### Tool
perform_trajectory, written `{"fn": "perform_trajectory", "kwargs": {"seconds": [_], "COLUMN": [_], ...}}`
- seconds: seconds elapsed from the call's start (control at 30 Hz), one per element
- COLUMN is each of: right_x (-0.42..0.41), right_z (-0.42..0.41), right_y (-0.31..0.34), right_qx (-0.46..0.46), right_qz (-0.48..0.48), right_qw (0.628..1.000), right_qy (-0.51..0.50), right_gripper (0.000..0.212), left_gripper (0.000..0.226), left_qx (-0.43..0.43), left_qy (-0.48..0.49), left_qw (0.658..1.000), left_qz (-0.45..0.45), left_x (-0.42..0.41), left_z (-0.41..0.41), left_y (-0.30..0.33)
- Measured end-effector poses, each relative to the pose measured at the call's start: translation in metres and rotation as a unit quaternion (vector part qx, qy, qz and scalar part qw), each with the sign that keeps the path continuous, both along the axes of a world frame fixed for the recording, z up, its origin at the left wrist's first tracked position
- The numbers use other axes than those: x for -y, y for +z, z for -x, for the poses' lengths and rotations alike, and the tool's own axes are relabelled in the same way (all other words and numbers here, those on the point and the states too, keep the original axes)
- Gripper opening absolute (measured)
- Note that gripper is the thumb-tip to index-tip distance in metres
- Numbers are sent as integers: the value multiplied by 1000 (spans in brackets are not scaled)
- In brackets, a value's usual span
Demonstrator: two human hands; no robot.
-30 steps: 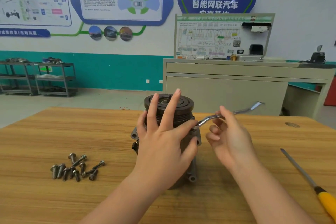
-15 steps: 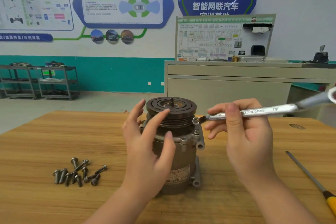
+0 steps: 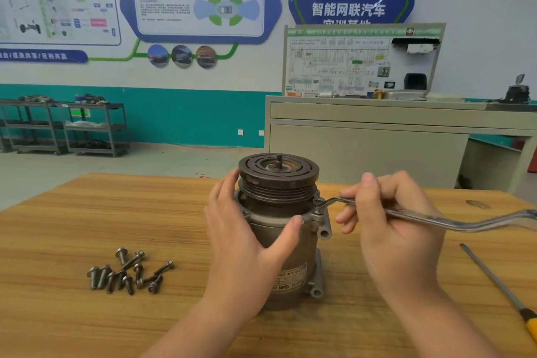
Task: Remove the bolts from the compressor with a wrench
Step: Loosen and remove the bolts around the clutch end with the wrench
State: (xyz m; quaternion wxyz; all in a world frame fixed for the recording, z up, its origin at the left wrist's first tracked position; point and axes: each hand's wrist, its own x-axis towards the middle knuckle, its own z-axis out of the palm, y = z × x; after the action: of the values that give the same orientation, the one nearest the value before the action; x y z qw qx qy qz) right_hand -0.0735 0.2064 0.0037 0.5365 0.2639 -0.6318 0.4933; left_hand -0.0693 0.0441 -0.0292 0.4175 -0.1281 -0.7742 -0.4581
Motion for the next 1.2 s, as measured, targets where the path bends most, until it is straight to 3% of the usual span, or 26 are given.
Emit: {"fn": "perform_trajectory", "kwargs": {"seconds": [0.2,0.3,0.43,0.5,0.57,0.6,0.67,0.7,0.73,0.77,0.83,0.9,1.0,1.1,1.2], "right_x": [6,11,24,23,18,15,5,0,-5,-7,-11,-13,-8,3,12], "right_z": [-7,-10,-14,-14,-11,-7,7,16,23,26,26,15,-2,-17,-26], "right_y": [4,2,-2,-6,-7,-5,4,8,12,16,20,19,13,8,4], "right_qx": [40,-5,-81,-58,31,95,232,285,322,337,303,231,141,99,59], "right_qz": [43,3,-75,-32,121,223,392,441,459,452,408,322,151,60,-11], "right_qw": [997,1000,987,992,992,969,861,803,772,768,816,887,974,993,997], "right_qy": [58,-3,-116,-106,-15,58,228,281,301,304,275,237,95,13,-53], "right_gripper": [41,51,48,47,43,41,36,34,33,32,28,34,41,31,34], "left_gripper": [84,88,107,117,123,124,123,123,123,123,123,123,121,119,118], "left_qx": [15,15,27,45,59,61,60,58,56,54,53,54,51,51,50], "left_qy": [-12,-5,26,43,45,40,31,31,32,33,31,32,37,43,45], "left_qw": [1000,1000,999,997,997,997,997,997,998,998,998,997,997,997,997], "left_qz": [1,7,31,37,33,30,29,29,29,30,33,36,41,42,46], "left_x": [1,0,-5,-8,-10,-10,-11,-11,-11,-11,-10,-9,-10,-10,-10], "left_z": [0,0,-1,-1,-1,-1,-1,-1,-1,-1,-1,-1,-1,-2,-1], "left_y": [0,0,-2,-2,-3,-3,-3,-3,-4,-4,-4,-4,-3,-2,-2]}}
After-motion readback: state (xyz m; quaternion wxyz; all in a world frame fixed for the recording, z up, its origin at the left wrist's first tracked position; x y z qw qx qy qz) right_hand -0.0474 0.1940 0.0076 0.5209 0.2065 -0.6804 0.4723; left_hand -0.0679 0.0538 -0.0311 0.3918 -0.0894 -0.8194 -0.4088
